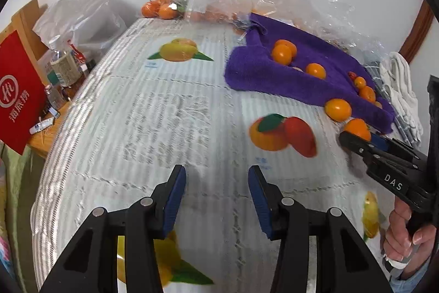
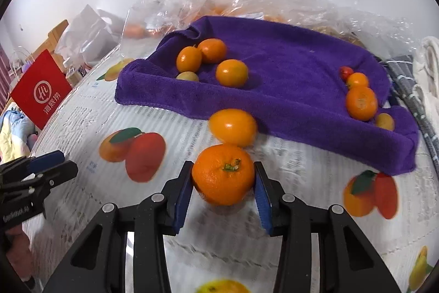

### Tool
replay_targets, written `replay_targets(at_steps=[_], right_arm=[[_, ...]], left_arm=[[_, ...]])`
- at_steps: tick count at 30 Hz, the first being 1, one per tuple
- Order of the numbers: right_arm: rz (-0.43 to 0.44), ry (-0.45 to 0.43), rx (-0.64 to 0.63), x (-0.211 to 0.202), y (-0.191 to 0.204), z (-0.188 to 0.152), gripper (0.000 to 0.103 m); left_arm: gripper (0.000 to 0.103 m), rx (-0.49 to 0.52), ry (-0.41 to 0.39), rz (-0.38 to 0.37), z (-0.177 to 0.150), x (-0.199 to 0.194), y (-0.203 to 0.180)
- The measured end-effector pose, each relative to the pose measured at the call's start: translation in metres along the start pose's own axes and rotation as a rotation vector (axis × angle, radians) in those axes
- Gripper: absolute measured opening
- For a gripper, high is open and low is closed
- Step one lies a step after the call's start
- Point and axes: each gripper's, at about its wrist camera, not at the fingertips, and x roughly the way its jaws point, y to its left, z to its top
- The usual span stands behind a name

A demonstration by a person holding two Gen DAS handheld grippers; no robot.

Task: Organize fruits
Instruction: 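Grasp the oval orange beside the towel with the left gripper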

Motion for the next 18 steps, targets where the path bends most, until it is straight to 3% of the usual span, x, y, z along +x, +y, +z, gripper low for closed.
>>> replay_targets(at_steps=[4,11,15,18], right_arm=[[-0.033,-0.038,0.006,-0.021,-0.026,-0.013,0.042],[-0.142,-0.086,0.029,-0.045,-0.088,-0.027,0.042],[-0.16,-0.098,0.056,-0.049,-0.121,-0.033,0.042],[-0.164,-0.108,0.088,-0.05,-0.141,-0.038,0.042]], left_arm=[[0.045,0.033,0.008,-0.054,-0.003,0.001,-0.022],[0.046,0.124,0.034,-0.075,-0.001,0.017,-0.083],[0.057,0.156,0.047,-0.11,0.006,0.029,-0.114],[0.057,0.167,0.053,-0.129,0.016,0.038,-0.131]])
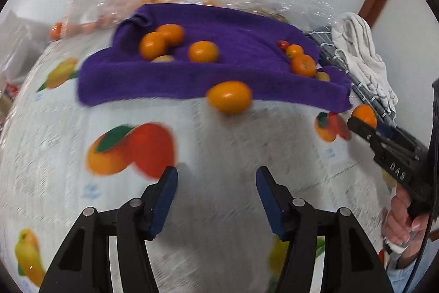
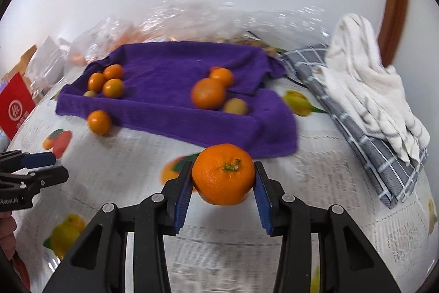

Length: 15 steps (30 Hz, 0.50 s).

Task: Organize fruits
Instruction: 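Grasp the oval orange beside the towel with the left gripper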

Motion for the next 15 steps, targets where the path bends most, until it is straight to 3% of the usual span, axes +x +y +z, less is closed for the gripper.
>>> replay_targets(at_steps=[10,15], right_arm=[[0.042,-0.003,0.113,0.006,-0.034,-0.004,0.042],[0.046,0.005,0.096,0.008,-0.029,-0.005,0.042]], left_arm=[[0.057,-0.046,-0.07,0.081,0.04,0.028,-0.017],[0.057,-0.068,-0.082,0.062,0.047,0.038,-0.009]])
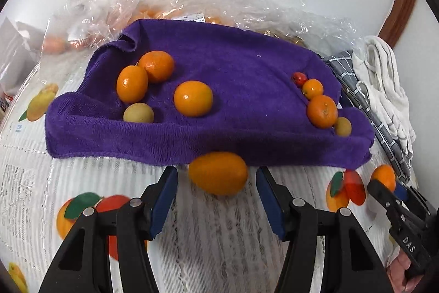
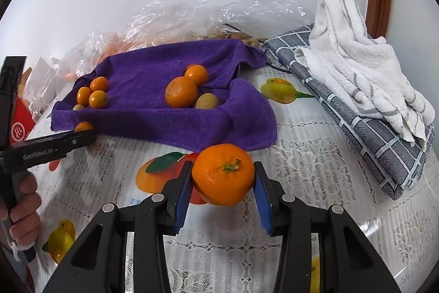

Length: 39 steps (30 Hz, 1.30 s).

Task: Organize fruits
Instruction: 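Grasp the oval orange beside the towel with the left gripper, then carry the orange in the right gripper onto the towel while the left carries the oval orange there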

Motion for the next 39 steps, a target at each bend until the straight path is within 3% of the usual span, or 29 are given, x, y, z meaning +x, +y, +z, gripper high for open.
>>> replay_targets(at_steps=[8,14,39], right_arm=[[0.028,0.007,0.037,0.003,-0.008,0.0,0.042],[0.017,0.01,0.027,0.005,-0.005,0.0,0.042],[0.025,-0.041,0.063,-0.006,-0.011,-0.003,0.042]], left_arm=[[0.057,0.015,-0.03,0.002,-0.003,0.003,-0.003],[0.041,-0.024,-0.05,0.001,-0.003,0.002,0.003],[0.041,-0.057,-0.267,-0.035,0.004,-0.055,0.019]])
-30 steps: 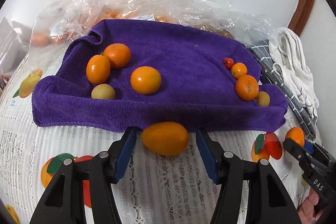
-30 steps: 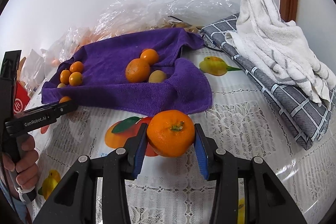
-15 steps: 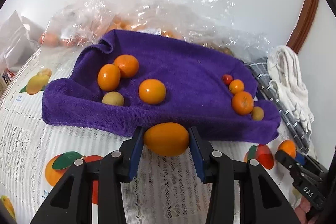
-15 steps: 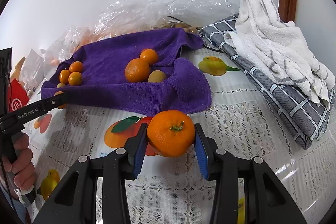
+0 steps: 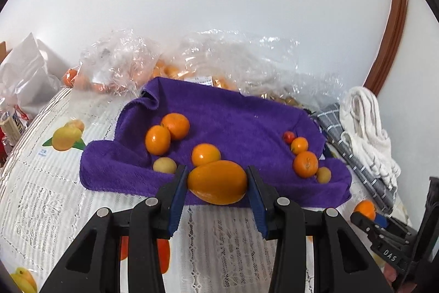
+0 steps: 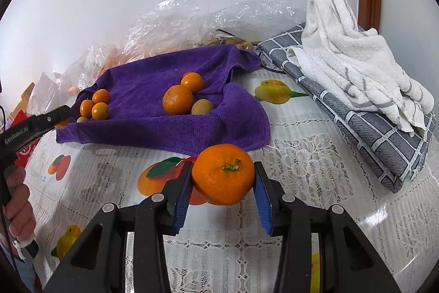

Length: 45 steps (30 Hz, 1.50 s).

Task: Organize fruits
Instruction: 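Carry the orange in the right gripper onto the towel while the left carries the oval orange there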

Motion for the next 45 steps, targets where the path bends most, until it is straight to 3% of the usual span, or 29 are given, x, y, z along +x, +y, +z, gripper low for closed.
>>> replay_targets(at_steps=[10,18,23,30,37,45], right_arm=[[0.008,-0.011,0.004,-0.011,0.012,0.01,0.042],[0.029,-0.065,-0.031,-0.038,0.041,0.043,0.042],[0.046,-0.092,-0.037,-0.039,0.056,0.067,0.042],[0.103,-0.111,-0.037,-0.007,0.079,0.094,0.042],[0.124,-0.008,-0.057,0.058,0.097,0.094,0.042],[0.108,0.084,-0.087,0.087,0.11,0.078,0.042]], left_arm=[[0.041,-0.065,-0.039,0.017,0.011,-0.012,0.022],[0.041,-0.057,-0.058,0.069,0.024,-0.023,0.036],[0.041,-0.065,-0.033,0.046,0.04,-0.031,0.049],[0.041,-0.049,-0.031,0.051,0.071,-0.033,0.06],[0.041,-0.036,0.011,0.053,0.081,0.0,0.06],[0.041,-0.009,0.086,0.038,0.076,0.04,0.044]])
